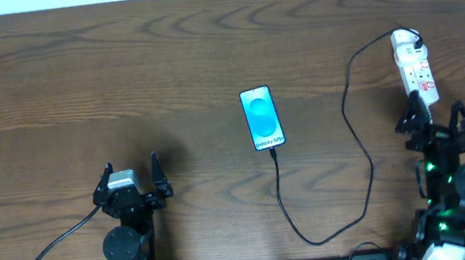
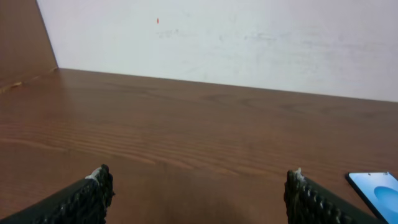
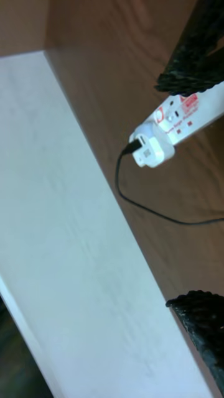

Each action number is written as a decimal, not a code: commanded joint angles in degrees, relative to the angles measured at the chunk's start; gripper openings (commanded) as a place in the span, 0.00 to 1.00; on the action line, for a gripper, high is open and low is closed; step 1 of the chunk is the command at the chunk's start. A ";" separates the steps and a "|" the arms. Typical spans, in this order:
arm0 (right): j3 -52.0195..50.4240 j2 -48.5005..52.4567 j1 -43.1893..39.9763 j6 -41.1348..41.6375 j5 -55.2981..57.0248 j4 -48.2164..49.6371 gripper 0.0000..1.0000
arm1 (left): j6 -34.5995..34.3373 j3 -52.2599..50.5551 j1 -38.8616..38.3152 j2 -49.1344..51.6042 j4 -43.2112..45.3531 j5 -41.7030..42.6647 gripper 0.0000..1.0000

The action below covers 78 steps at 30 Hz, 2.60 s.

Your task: Plug charger to phone and switch on socket

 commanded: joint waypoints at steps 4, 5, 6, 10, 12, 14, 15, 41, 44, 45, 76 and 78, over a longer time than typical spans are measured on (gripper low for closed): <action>-3.21 -13.73 7.34 -16.55 3.69 -9.33 0.99 | 0.26 -1.03 0.24 -0.42 -2.34 -0.61 0.89; -3.21 -16.15 8.68 -17.03 5.88 -12.20 0.99 | 0.26 -1.03 0.24 -0.42 -2.34 -0.61 0.89; -3.21 -18.82 9.97 -16.98 8.41 -15.41 0.99 | 0.26 -1.03 0.24 -0.42 -2.34 -0.61 0.89; -3.21 -28.79 13.75 -16.98 14.56 -26.86 0.99 | 0.26 -1.03 0.24 -0.42 -2.34 -0.61 0.89; -3.21 -33.57 14.78 -17.00 15.85 -32.20 0.99 | 0.28 -1.03 0.24 -0.42 -2.34 -0.61 0.89; -3.21 -34.53 14.95 -16.98 16.11 -34.86 0.99 | 0.26 -1.03 0.24 -0.42 -2.34 -0.61 0.89; -3.21 -34.32 14.95 -16.98 16.09 -35.17 0.99 | 0.26 -1.03 0.24 -0.42 -2.34 -0.61 0.89; -3.21 -35.30 17.09 -26.18 15.65 -37.33 0.99 | 0.28 -1.03 0.24 -0.42 -2.34 -0.61 0.89; -3.21 -35.30 17.09 -26.23 15.85 -37.33 0.99 | 0.26 -1.03 0.24 -0.42 -2.34 -0.61 0.89; -3.21 -35.30 17.09 -26.51 15.85 -37.33 0.99 | 0.26 -1.03 0.24 -0.42 -2.34 -0.61 0.89; -3.21 -35.30 20.15 -27.87 16.04 -37.18 0.99 | 0.28 -1.03 0.24 -0.42 -2.34 -0.61 0.89; -3.21 -35.30 20.20 -27.87 16.06 -37.16 0.99 | 0.26 -1.03 0.24 -0.42 -2.34 -0.61 0.89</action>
